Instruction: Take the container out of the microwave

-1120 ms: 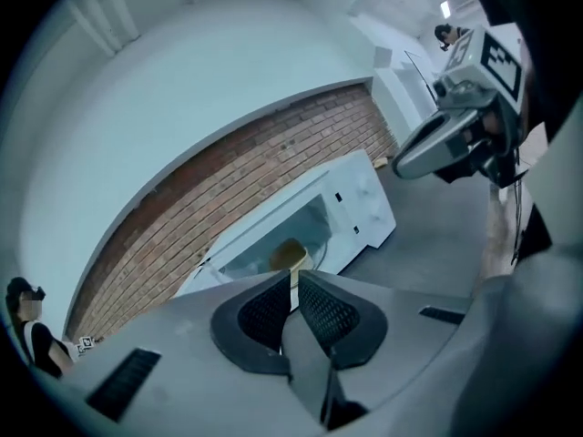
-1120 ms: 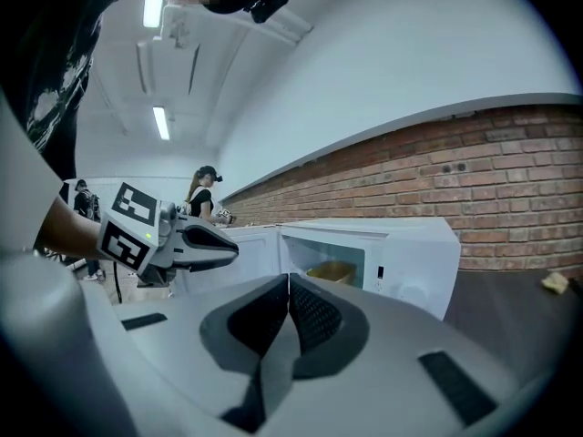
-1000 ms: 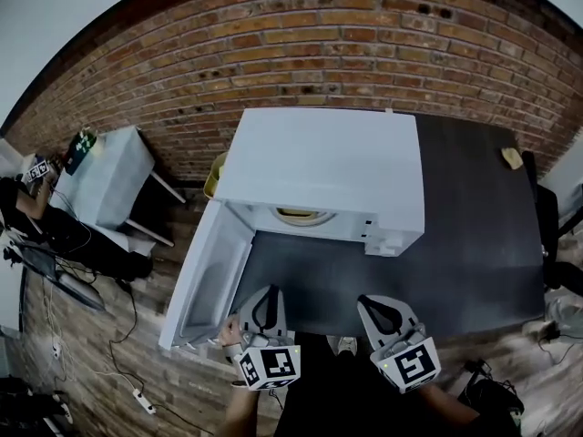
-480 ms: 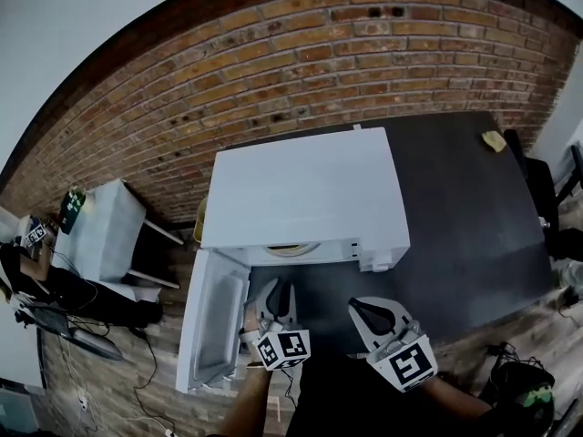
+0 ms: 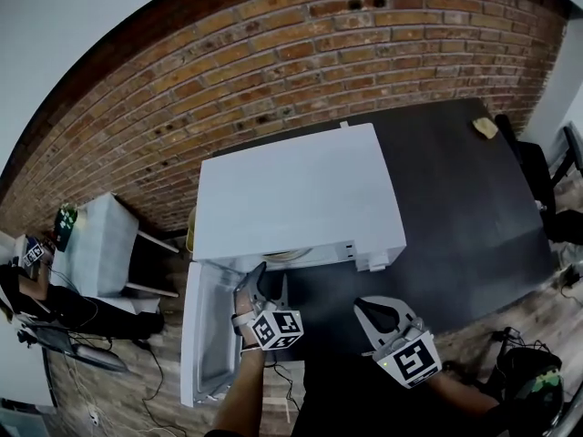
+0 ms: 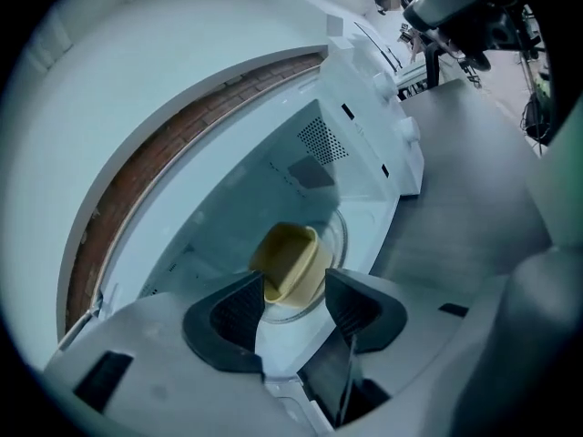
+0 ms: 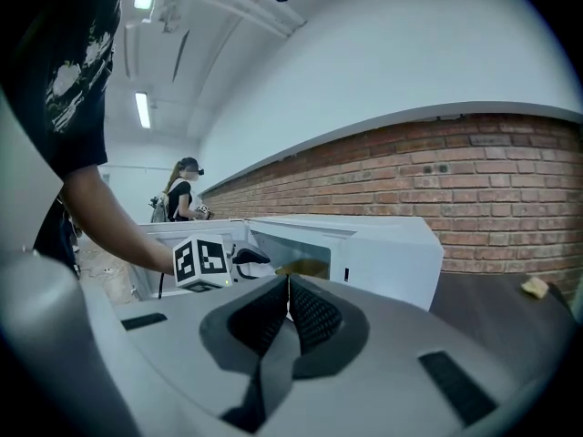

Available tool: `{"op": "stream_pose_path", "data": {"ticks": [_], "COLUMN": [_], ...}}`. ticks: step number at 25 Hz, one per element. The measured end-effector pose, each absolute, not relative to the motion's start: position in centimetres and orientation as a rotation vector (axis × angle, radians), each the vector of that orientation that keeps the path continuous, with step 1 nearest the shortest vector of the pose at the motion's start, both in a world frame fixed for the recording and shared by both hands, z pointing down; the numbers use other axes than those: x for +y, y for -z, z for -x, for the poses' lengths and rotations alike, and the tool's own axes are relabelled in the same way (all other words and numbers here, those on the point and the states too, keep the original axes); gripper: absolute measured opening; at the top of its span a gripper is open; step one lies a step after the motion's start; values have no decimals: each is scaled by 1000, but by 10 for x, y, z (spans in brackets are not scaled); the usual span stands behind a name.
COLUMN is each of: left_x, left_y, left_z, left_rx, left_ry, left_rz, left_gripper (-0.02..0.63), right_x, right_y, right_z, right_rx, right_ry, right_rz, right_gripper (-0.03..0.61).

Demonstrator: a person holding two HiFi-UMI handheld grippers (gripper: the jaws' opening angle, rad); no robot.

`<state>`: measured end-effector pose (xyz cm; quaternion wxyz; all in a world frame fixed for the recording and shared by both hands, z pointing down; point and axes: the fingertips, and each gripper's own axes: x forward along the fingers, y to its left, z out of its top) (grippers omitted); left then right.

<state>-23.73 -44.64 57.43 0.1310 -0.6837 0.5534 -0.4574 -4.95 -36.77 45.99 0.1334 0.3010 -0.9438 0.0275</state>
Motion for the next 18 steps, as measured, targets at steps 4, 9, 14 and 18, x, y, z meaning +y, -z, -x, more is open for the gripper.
{"op": "stream_pose_path", "data": {"ticks": [4,9,14,18], "left_x": [-460,-474,-483,-489], "left_y": [-589,-601,-615,-619], "left_z": [243,253,249,244], "left_rx": [1506,1410,1305,1262], "left_ry": [1453,1568,1632,1663], "left_rz": [1971,1975,1986,2009], "left_gripper": [212,216,216,215], "right_x": [-374,-380,-386,-390], "right_y": [-462,-465,-470,-471], "right_z": [54,68,71,69], "right_rx": [-2728,-2738,-2735,-2728], "right_ry": [-61,-107,-137,-156], "right_rz": [-860,-850,-855,-867], "right_gripper": [63,63,63,63]}}
